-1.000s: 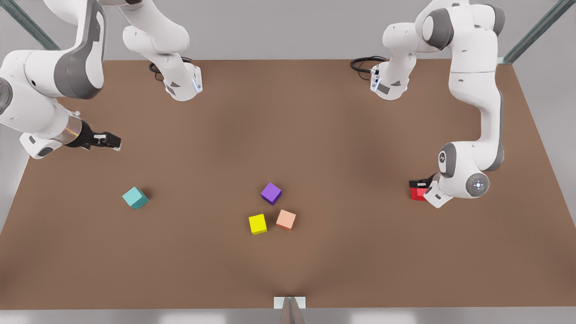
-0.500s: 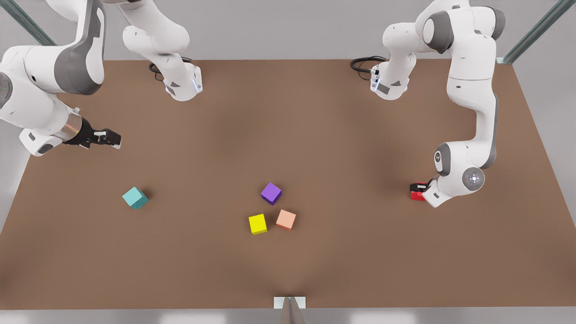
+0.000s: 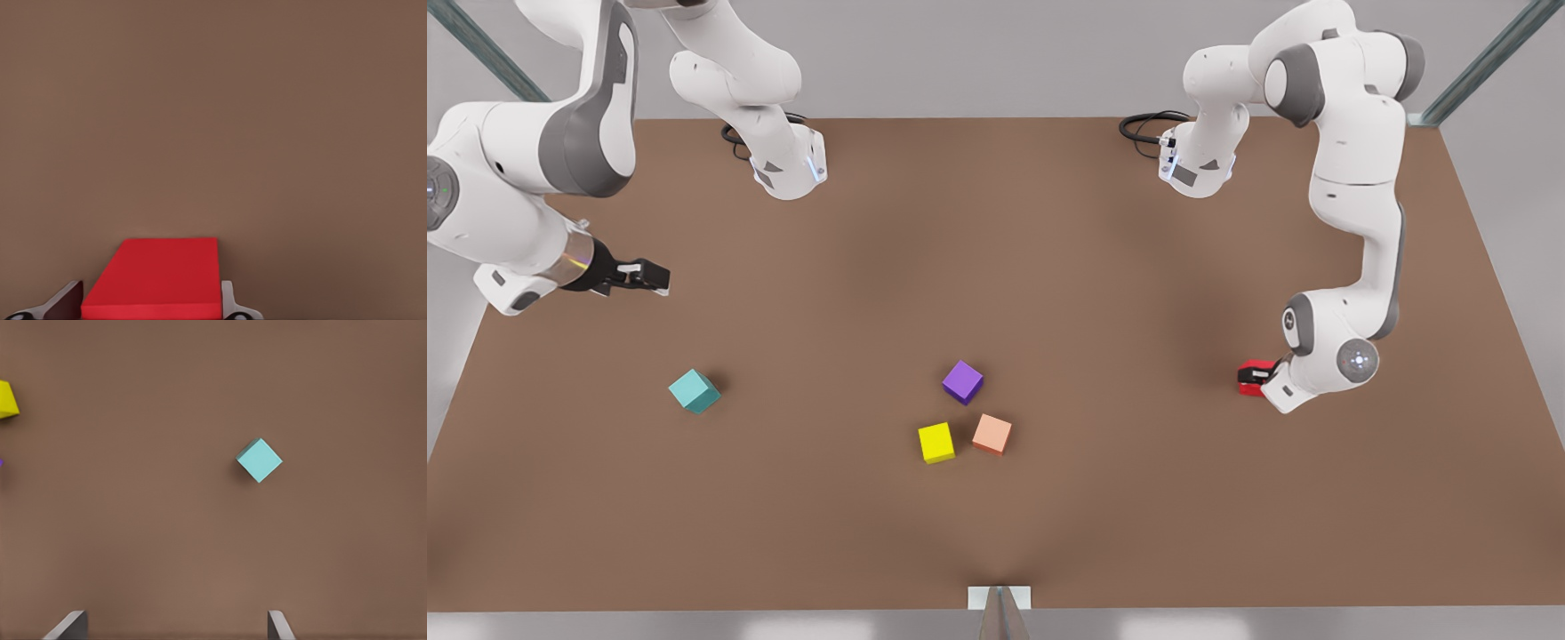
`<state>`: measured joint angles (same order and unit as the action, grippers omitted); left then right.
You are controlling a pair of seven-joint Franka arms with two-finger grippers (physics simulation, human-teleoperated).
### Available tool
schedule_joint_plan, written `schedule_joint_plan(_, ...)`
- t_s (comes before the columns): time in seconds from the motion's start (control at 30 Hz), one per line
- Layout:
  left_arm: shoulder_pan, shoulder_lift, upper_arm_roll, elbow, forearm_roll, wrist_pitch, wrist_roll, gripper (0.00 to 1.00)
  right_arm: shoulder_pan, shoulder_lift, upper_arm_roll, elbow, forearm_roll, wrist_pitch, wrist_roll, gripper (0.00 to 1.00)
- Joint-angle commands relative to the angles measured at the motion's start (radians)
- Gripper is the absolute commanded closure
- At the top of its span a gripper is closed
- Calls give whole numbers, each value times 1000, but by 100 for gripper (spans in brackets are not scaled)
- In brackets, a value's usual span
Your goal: Pick up red wooden cube and pass to hand red wooden cube and place in blue wooden cube
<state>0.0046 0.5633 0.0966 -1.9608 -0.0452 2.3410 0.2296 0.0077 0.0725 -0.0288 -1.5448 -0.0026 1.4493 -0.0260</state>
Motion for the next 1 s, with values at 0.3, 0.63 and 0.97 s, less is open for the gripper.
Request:
schedule_joint_plan(0.3,-2,-37,-31,169,-108,-340,-29,35,11,138,6,35,141,11,-159,0)
schedule_joint_plan(0.63,-21,214,-528,755,-803,-572,-446,35,38,553,9,161,969,60,-1488,0)
schedule_joint_plan(0.97,-94,411,-726,898,-887,-233,-297,35,133,523,9,-89,1363,204,-2378,0)
